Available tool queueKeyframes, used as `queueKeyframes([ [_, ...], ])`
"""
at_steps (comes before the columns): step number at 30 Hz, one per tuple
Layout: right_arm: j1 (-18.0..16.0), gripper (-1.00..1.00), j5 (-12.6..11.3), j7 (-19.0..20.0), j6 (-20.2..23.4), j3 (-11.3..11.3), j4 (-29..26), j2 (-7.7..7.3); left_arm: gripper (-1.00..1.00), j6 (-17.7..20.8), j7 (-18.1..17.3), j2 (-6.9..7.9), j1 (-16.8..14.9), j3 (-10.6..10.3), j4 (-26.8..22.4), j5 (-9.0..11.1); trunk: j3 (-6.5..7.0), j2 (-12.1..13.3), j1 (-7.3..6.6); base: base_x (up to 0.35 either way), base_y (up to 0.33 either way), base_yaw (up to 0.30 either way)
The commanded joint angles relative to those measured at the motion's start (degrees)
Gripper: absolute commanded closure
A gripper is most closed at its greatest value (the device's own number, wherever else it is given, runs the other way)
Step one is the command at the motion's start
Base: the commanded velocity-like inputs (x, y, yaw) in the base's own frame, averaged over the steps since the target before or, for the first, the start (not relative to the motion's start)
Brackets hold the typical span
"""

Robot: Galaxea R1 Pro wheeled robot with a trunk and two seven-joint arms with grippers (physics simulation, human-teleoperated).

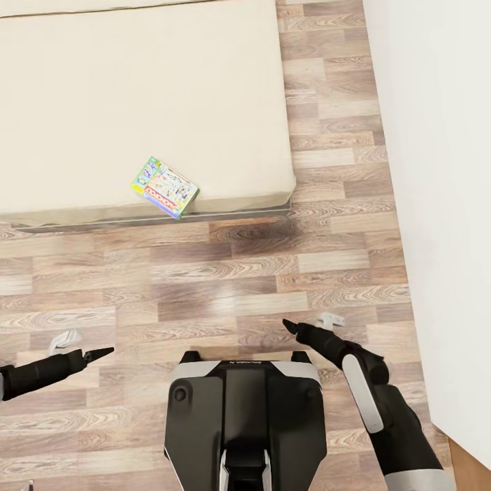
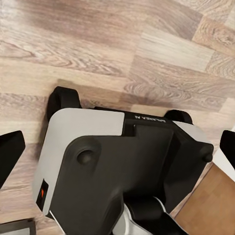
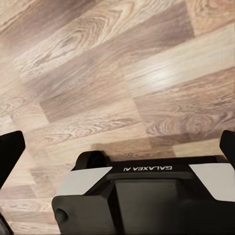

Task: Put all the toys in the child's room - the three board games (two on the bed and one on the table), the two jigsaw puzzles on the table, and the tennis ball on the table - inside the toy box on the table in the child's room.

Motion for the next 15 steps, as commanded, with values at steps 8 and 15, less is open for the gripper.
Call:
queueKeyframes([
  [8, 0.0, -1.00, 0.1, 4.3, -0.9, -0.1, 1.3, 0.04, -1.00, 0.5, -0.1, -0.11, 0.0, 0.0, 0.0, 0.3, -0.01, -0.1, 0.04, 0.000, 0.000, -0.002],
  [15, 0.0, -1.00, 0.2, 5.1, -1.2, -0.2, 3.1, 0.10, -1.00, 0.4, -0.5, 0.01, 0.0, 0.2, 0.0, 0.4, 0.44, -0.1, 0.04, -0.015, 0.000, -0.075],
])
